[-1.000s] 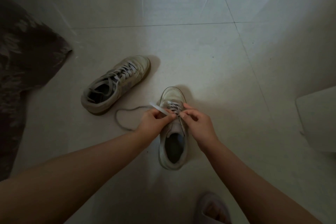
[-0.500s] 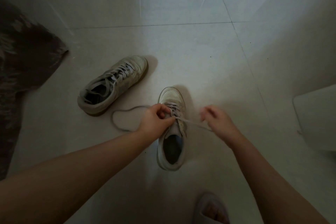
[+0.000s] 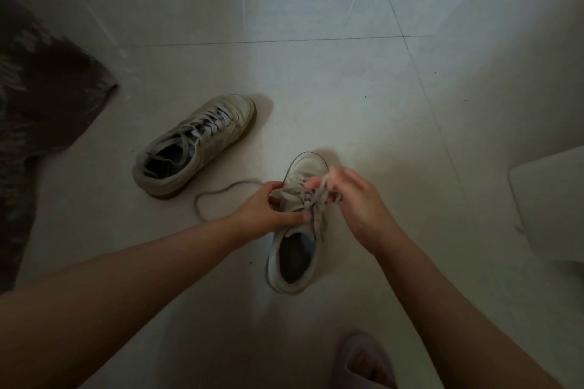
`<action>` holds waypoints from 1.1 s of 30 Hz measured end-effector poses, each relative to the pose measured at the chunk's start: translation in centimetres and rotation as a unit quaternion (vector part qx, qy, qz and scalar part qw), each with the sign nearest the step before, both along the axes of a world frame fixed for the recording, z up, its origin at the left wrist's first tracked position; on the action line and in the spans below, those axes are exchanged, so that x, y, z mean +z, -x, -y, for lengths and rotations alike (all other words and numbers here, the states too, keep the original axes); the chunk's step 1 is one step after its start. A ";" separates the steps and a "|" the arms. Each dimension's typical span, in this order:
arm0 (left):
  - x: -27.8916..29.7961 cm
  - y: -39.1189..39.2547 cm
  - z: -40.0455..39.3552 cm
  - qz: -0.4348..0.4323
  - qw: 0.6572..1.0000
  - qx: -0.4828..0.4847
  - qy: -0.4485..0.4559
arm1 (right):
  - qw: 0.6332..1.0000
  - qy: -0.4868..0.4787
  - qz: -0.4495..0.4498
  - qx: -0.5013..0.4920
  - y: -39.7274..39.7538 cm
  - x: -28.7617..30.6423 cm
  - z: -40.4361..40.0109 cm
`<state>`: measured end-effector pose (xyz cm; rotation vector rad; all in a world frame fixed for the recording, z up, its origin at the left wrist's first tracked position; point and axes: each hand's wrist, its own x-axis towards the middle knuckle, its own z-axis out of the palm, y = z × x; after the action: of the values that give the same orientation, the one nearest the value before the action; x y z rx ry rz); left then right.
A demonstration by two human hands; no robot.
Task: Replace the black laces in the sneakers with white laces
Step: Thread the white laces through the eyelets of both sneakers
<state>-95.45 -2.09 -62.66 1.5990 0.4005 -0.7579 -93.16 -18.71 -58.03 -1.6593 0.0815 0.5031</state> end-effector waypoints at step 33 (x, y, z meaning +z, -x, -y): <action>2.3 0.8 -2.7 0.454 0.777 -0.125 -0.417 | 0.968 -0.142 -0.206 -0.019 -1.1 0.5 -0.4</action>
<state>-96.30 0.65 -60.41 2.6663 -0.2596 0.1521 -92.03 -18.26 -57.51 -1.2522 0.3304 0.7872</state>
